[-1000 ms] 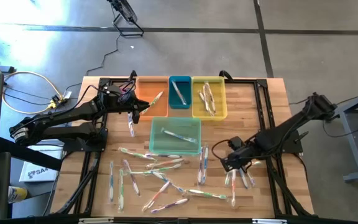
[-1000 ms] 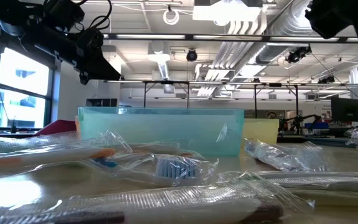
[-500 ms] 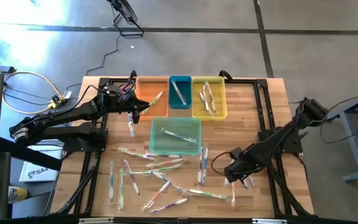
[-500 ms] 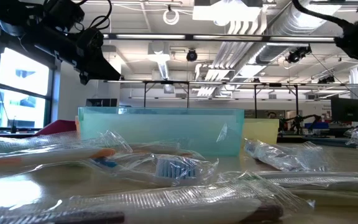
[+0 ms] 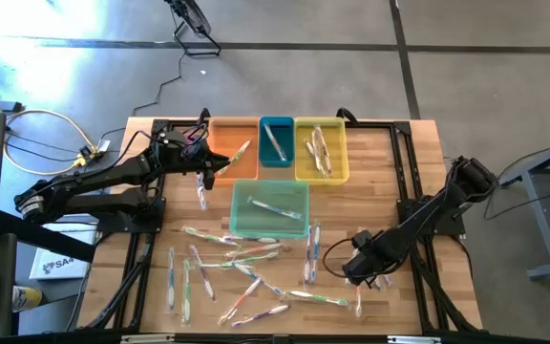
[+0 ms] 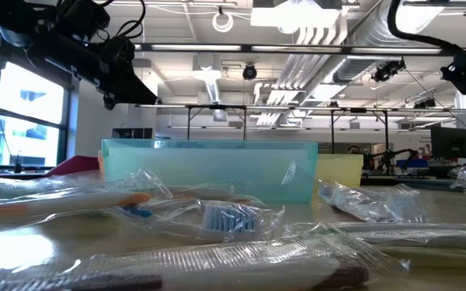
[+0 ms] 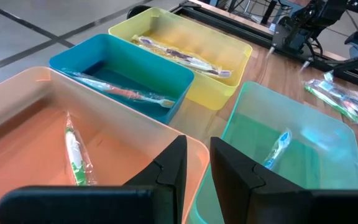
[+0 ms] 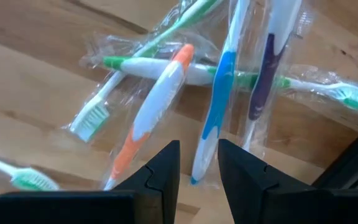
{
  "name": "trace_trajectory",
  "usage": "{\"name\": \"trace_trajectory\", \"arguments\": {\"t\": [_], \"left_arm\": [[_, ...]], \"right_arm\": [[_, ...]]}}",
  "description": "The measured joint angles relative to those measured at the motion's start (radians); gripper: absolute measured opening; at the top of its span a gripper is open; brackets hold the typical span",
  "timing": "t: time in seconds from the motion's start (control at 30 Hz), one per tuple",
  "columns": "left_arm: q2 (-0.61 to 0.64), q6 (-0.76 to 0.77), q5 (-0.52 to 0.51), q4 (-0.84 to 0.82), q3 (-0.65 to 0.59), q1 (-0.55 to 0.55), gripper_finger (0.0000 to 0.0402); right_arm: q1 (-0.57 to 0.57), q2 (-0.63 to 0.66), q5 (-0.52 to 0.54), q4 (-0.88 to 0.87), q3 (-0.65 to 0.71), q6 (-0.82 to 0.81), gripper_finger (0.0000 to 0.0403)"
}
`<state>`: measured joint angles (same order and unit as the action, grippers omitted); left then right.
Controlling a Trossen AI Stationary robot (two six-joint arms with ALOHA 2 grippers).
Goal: Pick & Place Toothbrushes
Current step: Put the blue toothbrush into the green bin
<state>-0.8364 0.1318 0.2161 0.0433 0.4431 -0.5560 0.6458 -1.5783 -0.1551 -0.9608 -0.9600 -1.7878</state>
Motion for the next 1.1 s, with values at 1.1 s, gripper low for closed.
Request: {"name": "trace_trajectory", "arguments": {"t": [1.1], "left_arm": [[0.0, 0.0, 0.0, -0.001, 0.0, 0.0, 0.0069]], "right_arm": [[0.075, -0.08, 0.053, 0.05, 0.045, -0.165, 0.0103]]}}
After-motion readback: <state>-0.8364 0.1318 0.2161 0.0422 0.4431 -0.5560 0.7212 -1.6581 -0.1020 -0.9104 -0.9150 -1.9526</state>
